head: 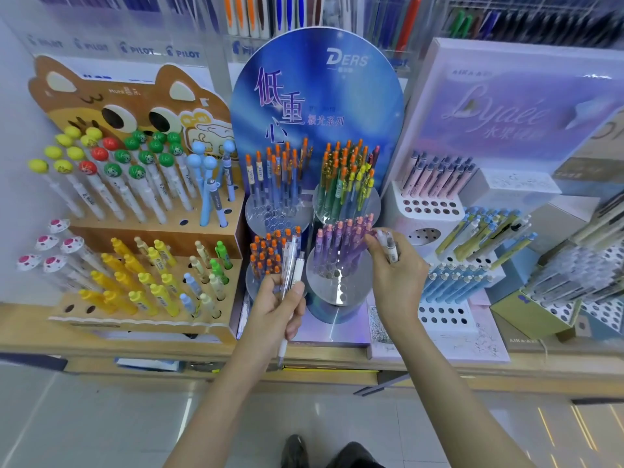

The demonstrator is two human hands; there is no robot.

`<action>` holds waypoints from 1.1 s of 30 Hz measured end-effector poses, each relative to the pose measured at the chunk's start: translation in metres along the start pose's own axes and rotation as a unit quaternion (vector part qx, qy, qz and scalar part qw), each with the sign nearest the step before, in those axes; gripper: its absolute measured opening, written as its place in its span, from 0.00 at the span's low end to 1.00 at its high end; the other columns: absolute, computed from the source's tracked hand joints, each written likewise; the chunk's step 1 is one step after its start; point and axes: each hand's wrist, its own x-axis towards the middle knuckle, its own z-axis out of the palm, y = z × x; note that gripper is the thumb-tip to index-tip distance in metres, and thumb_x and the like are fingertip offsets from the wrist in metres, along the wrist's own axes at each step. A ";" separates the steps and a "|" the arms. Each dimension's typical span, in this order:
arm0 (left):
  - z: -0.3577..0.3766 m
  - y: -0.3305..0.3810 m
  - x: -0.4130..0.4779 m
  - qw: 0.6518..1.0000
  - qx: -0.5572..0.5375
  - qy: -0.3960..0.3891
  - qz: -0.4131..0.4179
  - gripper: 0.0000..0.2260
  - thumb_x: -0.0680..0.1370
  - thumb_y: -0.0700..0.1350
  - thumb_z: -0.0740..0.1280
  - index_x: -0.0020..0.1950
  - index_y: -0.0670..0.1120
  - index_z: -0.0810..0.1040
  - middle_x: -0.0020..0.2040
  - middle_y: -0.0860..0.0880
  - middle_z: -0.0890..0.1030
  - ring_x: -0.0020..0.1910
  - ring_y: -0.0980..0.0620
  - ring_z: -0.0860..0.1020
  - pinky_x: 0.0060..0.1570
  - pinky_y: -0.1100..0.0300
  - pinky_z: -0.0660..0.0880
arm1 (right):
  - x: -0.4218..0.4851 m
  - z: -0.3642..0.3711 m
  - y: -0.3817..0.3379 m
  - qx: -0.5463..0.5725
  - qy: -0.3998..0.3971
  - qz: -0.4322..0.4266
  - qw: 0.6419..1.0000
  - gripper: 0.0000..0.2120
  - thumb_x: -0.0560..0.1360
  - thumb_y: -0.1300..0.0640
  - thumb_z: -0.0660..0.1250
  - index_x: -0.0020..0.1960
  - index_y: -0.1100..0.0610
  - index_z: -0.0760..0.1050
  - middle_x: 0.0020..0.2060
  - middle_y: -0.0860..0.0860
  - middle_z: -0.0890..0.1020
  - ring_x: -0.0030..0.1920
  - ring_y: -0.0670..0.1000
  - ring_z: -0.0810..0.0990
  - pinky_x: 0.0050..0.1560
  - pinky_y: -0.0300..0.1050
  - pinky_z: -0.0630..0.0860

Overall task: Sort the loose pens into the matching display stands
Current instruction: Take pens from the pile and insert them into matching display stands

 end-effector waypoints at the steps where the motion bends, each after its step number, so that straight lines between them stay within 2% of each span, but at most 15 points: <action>1: 0.000 0.001 0.001 1.000 -0.002 0.001 -0.001 0.03 0.81 0.42 0.59 0.51 0.44 0.67 0.29 0.51 0.72 0.22 0.56 0.63 0.25 0.62 0.61 | -0.001 0.000 0.001 0.004 -0.003 0.006 1.000 0.05 0.75 0.56 0.69 0.48 0.58 0.81 0.30 0.41 0.73 0.33 0.36 0.72 0.34 0.29 0.65; 4: 0.001 0.002 0.002 1.000 -0.005 0.002 -0.003 0.02 0.81 0.42 0.59 0.50 0.44 0.67 0.29 0.52 0.72 0.22 0.56 0.63 0.25 0.61 0.60 | -0.005 0.004 -0.001 0.017 -0.048 0.009 0.999 0.01 0.75 0.57 0.70 0.45 0.54 0.80 0.30 0.41 0.75 0.32 0.38 0.73 0.33 0.31 0.66; 6: 0.001 0.004 0.001 1.000 -0.003 0.000 -0.001 0.02 0.81 0.42 0.60 0.50 0.44 0.67 0.29 0.52 0.72 0.22 0.56 0.63 0.25 0.61 0.60 | -0.009 0.011 -0.001 0.001 -0.070 -0.013 0.997 0.03 0.74 0.57 0.70 0.44 0.56 0.80 0.32 0.45 0.76 0.33 0.40 0.73 0.33 0.32 0.65; 9: 0.001 0.005 0.001 1.000 0.002 -0.003 0.002 0.03 0.81 0.42 0.59 0.51 0.43 0.67 0.30 0.51 0.73 0.22 0.56 0.63 0.26 0.61 0.61 | -0.011 0.023 0.000 -0.055 -0.054 -0.060 0.995 0.07 0.74 0.58 0.70 0.41 0.61 0.77 0.39 0.51 0.74 0.35 0.47 0.72 0.33 0.38 0.63; 13: 0.001 0.007 0.001 1.000 0.009 -0.004 0.003 0.06 0.81 0.43 0.59 0.53 0.40 0.67 0.32 0.50 0.75 0.22 0.55 0.66 0.24 0.62 0.65 | -0.005 0.032 -0.009 -0.091 -0.047 -0.046 0.994 0.11 0.75 0.56 0.69 0.39 0.58 0.70 0.36 0.48 0.69 0.34 0.51 0.69 0.33 0.44 0.60; 15: 0.001 0.008 0.002 1.000 0.008 -0.009 0.005 0.06 0.81 0.43 0.58 0.52 0.40 0.67 0.32 0.50 0.77 0.22 0.54 0.68 0.23 0.62 0.68 | -0.003 0.033 -0.009 -0.103 -0.055 -0.027 0.993 0.12 0.76 0.55 0.68 0.39 0.55 0.67 0.35 0.48 0.70 0.34 0.52 0.68 0.34 0.44 0.60; 18: 0.001 0.010 0.003 1.000 0.012 -0.016 0.010 0.08 0.82 0.44 0.57 0.52 0.39 0.67 0.32 0.51 0.77 0.23 0.53 0.69 0.25 0.61 0.70 | -0.003 0.034 -0.002 -0.139 -0.086 -0.018 0.986 0.09 0.77 0.54 0.67 0.45 0.58 0.71 0.36 0.53 0.78 0.36 0.58 0.75 0.33 0.47 0.65; 20: 0.003 0.011 0.003 0.999 0.020 -0.022 0.016 0.10 0.82 0.45 0.57 0.54 0.37 0.67 0.32 0.52 0.77 0.24 0.53 0.69 0.25 0.61 0.70 | -0.005 0.032 -0.003 -0.143 -0.096 -0.015 0.985 0.10 0.77 0.52 0.66 0.50 0.60 0.73 0.39 0.54 0.81 0.39 0.59 0.78 0.34 0.47 0.66; 22: 0.005 0.012 0.003 0.999 0.020 -0.028 0.021 0.12 0.82 0.44 0.57 0.54 0.35 0.67 0.32 0.52 0.77 0.24 0.53 0.69 0.25 0.62 0.71 | -0.008 0.026 -0.010 -0.095 -0.120 0.013 0.988 0.15 0.76 0.50 0.67 0.57 0.59 0.72 0.42 0.50 0.79 0.42 0.54 0.77 0.37 0.46 0.68; 24: 0.008 0.013 0.004 0.999 0.018 -0.036 0.030 0.12 0.82 0.44 0.56 0.53 0.34 0.68 0.32 0.52 0.77 0.24 0.53 0.69 0.24 0.63 0.70 | -0.016 0.017 -0.016 -0.015 -0.145 0.053 0.988 0.20 0.75 0.49 0.68 0.64 0.54 0.68 0.41 0.44 0.75 0.41 0.48 0.76 0.40 0.43 0.70; 26: 0.012 0.014 0.007 0.998 0.019 -0.045 0.036 0.11 0.81 0.44 0.56 0.49 0.35 0.69 0.32 0.52 0.77 0.23 0.53 0.68 0.24 0.63 0.70 | -0.022 0.007 -0.016 0.041 -0.144 0.086 0.985 0.18 0.75 0.51 0.69 0.61 0.50 0.67 0.42 0.42 0.75 0.41 0.43 0.76 0.41 0.39 0.72; 28: 0.019 0.013 0.011 0.998 0.017 -0.054 0.036 0.10 0.81 0.44 0.56 0.46 0.38 0.69 0.32 0.51 0.77 0.23 0.54 0.67 0.23 0.63 0.69 | -0.023 -0.004 -0.012 0.095 -0.144 0.138 0.975 0.12 0.76 0.54 0.68 0.57 0.54 0.70 0.39 0.45 0.75 0.35 0.41 0.74 0.38 0.36 0.72; 30: 0.028 0.011 0.014 0.998 0.011 -0.060 0.027 0.09 0.82 0.44 0.56 0.46 0.39 0.69 0.31 0.51 0.77 0.22 0.55 0.65 0.22 0.63 0.67 | -0.021 -0.015 -0.011 0.206 -0.146 0.237 0.938 0.03 0.79 0.59 0.63 0.52 0.56 0.70 0.33 0.48 0.70 0.29 0.44 0.67 0.29 0.36 0.66; 32: 0.038 0.010 0.015 0.997 0.007 -0.069 0.017 0.09 0.82 0.44 0.56 0.45 0.40 0.69 0.31 0.52 0.76 0.22 0.56 0.63 0.22 0.63 0.66 | -0.018 -0.026 -0.011 0.334 -0.133 0.327 0.874 0.05 0.80 0.64 0.56 0.48 0.57 0.69 0.31 0.51 0.66 0.25 0.46 0.63 0.25 0.38 0.60; 33: 0.044 0.009 0.016 0.997 0.006 -0.075 0.014 0.09 0.82 0.44 0.57 0.44 0.40 0.68 0.31 0.52 0.76 0.22 0.56 0.63 0.22 0.64 0.65 | -0.016 -0.032 -0.009 0.369 -0.132 0.338 0.856 0.07 0.81 0.65 0.55 0.48 0.58 0.70 0.31 0.52 0.68 0.25 0.47 0.64 0.24 0.38 0.61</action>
